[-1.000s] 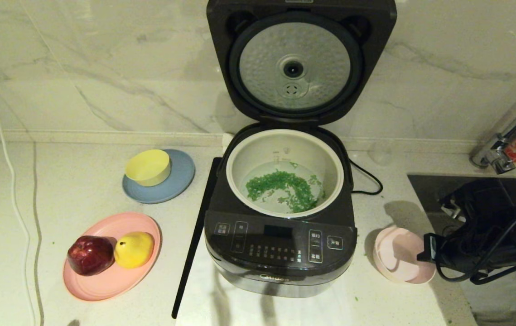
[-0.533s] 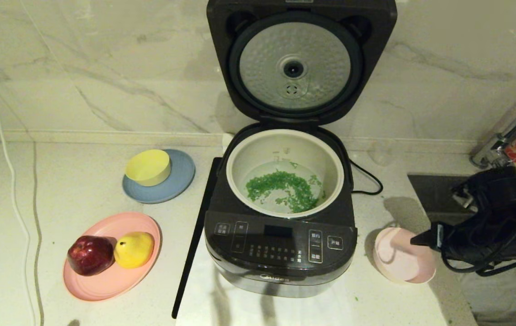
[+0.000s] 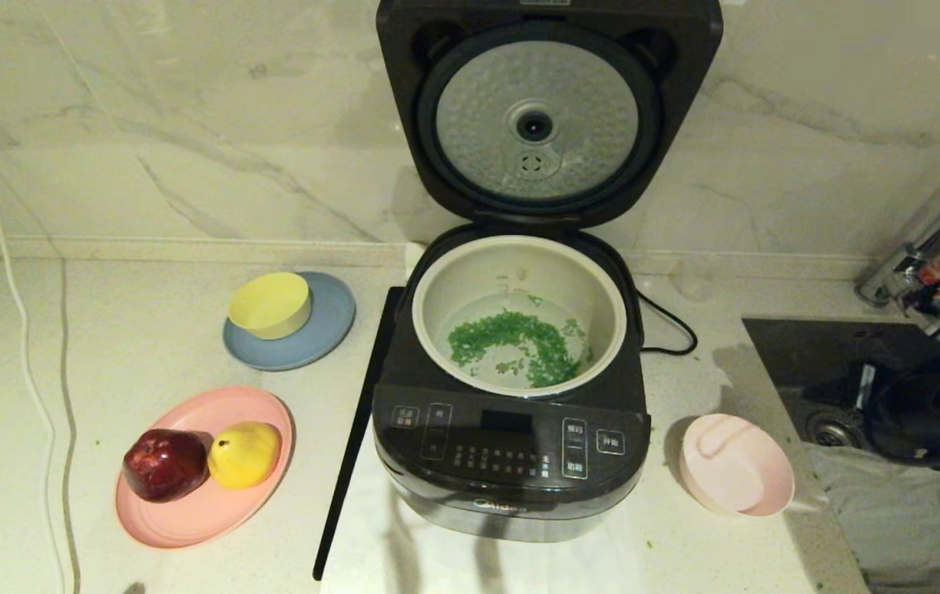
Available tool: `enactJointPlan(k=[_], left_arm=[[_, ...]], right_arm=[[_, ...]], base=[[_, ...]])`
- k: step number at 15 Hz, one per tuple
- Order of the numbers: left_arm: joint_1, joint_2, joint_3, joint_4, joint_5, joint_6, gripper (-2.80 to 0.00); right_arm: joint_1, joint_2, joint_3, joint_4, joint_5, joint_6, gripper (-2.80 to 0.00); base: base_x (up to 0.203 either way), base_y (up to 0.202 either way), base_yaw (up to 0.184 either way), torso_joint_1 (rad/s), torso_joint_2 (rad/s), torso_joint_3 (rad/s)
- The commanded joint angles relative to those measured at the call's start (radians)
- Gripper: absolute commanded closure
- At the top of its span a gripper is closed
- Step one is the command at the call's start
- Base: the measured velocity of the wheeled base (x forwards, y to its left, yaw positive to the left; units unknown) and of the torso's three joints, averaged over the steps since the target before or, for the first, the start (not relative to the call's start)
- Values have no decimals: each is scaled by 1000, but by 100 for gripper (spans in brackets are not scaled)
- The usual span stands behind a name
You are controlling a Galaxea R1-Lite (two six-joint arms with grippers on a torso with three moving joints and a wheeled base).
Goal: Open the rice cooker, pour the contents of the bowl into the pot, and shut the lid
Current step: Turn off the tap
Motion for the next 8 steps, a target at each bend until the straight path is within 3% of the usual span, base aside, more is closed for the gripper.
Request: enactJointPlan(k=[1, 8], left_arm=[[0, -1, 8, 0, 0, 0, 0], [0, -1, 8, 0, 0, 0, 0]], right_arm=[[-18, -41, -11, -2, -40, -1, 0], [-16, -27, -24, -18, -317, -37, 0]], base=[[0, 0, 0, 0, 0, 0], [0, 0, 0, 0, 0, 0]])
